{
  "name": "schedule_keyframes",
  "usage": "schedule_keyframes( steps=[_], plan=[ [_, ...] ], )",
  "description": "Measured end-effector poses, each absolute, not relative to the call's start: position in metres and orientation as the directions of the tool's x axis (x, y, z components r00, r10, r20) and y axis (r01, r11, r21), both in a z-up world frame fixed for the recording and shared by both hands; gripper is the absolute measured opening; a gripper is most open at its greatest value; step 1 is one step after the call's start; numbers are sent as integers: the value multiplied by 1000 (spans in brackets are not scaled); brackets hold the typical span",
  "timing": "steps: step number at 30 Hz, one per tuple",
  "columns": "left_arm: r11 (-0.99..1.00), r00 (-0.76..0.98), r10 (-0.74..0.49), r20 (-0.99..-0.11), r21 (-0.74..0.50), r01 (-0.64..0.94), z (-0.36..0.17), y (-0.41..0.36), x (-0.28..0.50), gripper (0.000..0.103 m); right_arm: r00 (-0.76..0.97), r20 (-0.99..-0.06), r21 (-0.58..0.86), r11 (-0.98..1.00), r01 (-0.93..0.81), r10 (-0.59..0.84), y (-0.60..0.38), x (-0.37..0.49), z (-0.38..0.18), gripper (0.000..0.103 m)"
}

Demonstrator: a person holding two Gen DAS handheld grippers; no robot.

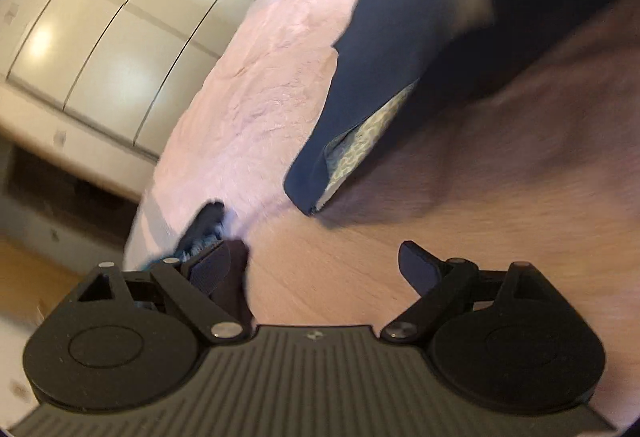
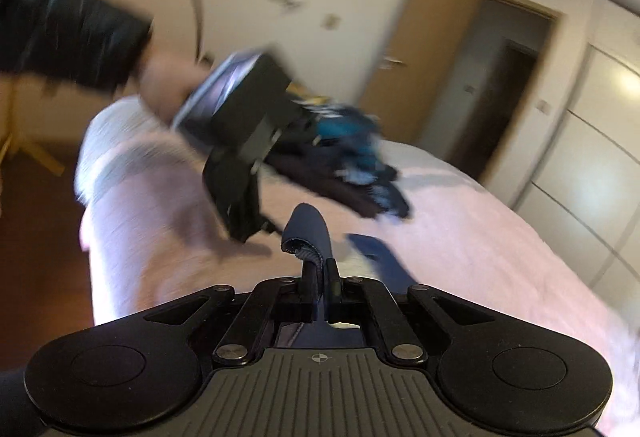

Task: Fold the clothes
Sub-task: 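Grasp the shirt hem with the right gripper, then grasp the shirt edge with the left gripper while the right gripper lifts the hem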

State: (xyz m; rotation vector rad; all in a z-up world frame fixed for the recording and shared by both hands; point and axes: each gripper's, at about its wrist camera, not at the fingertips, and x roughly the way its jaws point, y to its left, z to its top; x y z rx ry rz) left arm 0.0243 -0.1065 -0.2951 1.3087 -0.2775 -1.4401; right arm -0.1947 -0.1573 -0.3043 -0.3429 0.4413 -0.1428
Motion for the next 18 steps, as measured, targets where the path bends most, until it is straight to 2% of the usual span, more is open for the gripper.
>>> schedule_keyframes(
  steps=[2, 4, 5, 6, 7, 8, 9, 13, 18],
  plan=[
    [-378, 225, -804, -550, 766, 520, -302, -126, 26, 82, 899, -385, -302, 949, 92, -210, -173, -197, -299, 1],
    [-399, 221, -802, -554, 773, 493, -308, -145, 29, 71, 902, -382, -267, 958, 100, -201, -180, -197, -298, 1],
    [-409, 219, -801, -557, 777, 479, -312, -154, 30, 59, 904, -381, -249, 963, 100, -192, -183, -195, -299, 1],
    [-419, 217, -800, -559, 780, 466, -315, -164, 31, 43, 907, -380, -231, 968, 98, -182, -184, -193, -301, 1],
    [-428, 215, -799, -562, 783, 452, -318, -174, 32, 32, 909, -379, -213, 972, 97, -174, -185, -189, -302, 1],
    [-438, 213, -798, -564, 785, 438, -322, -183, 33, 11, 911, -379, -191, 977, 96, -164, -188, -188, -303, 1],
    [-448, 212, -796, -566, 788, 423, -325, -193, 34, 5, 913, -377, -166, 981, 97, -154, -192, -188, -304, 1],
    [-394, 196, -831, -521, 800, 453, -291, -204, 17, 4, 933, -330, -95, 988, 122, -147, -202, -217, -292, 1],
    [-331, 165, -882, -441, 830, 449, -219, -237, -43, 3, 944, -214, -18, 967, 253, -251, -223, -288, -264, 1]
  ],
)
